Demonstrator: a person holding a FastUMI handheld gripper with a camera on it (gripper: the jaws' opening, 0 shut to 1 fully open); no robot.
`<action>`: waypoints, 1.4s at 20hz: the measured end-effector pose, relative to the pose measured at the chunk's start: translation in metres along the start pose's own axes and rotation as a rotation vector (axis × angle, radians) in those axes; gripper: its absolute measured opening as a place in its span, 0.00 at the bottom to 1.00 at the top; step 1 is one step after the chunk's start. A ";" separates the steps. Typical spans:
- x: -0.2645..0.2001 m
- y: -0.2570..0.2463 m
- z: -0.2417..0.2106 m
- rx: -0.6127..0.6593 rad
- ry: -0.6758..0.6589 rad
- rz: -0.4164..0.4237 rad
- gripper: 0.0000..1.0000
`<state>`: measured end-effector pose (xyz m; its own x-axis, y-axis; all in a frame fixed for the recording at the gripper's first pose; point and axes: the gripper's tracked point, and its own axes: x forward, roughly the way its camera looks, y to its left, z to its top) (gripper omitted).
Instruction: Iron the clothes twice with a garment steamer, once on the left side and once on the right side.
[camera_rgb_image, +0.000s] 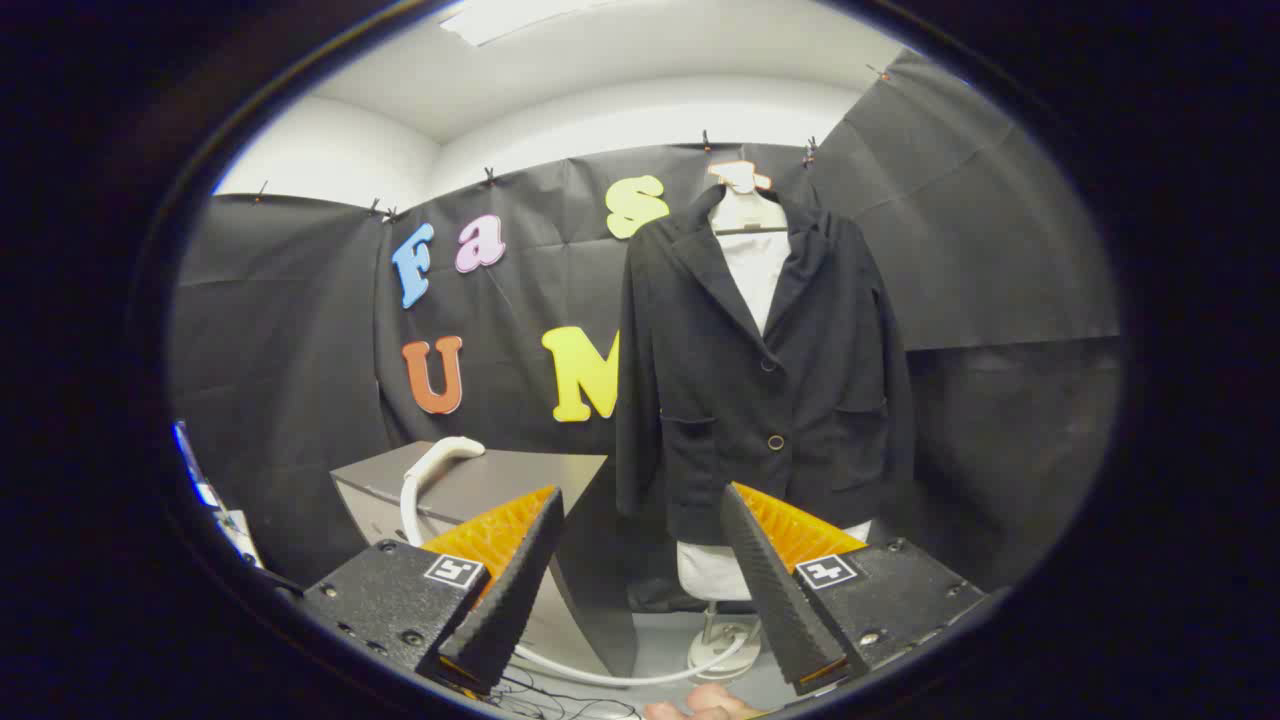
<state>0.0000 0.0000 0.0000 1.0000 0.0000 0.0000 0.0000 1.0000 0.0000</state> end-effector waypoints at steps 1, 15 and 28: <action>-0.001 0.001 0.001 -0.008 -0.004 -0.005 0.98; -0.012 0.063 -0.006 -0.093 -0.041 -0.018 0.99; 0.064 0.205 -0.009 -0.103 -0.002 0.126 0.98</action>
<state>0.0639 0.2047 -0.0094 0.9921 0.1256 -0.0043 -0.1254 0.9867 -0.1032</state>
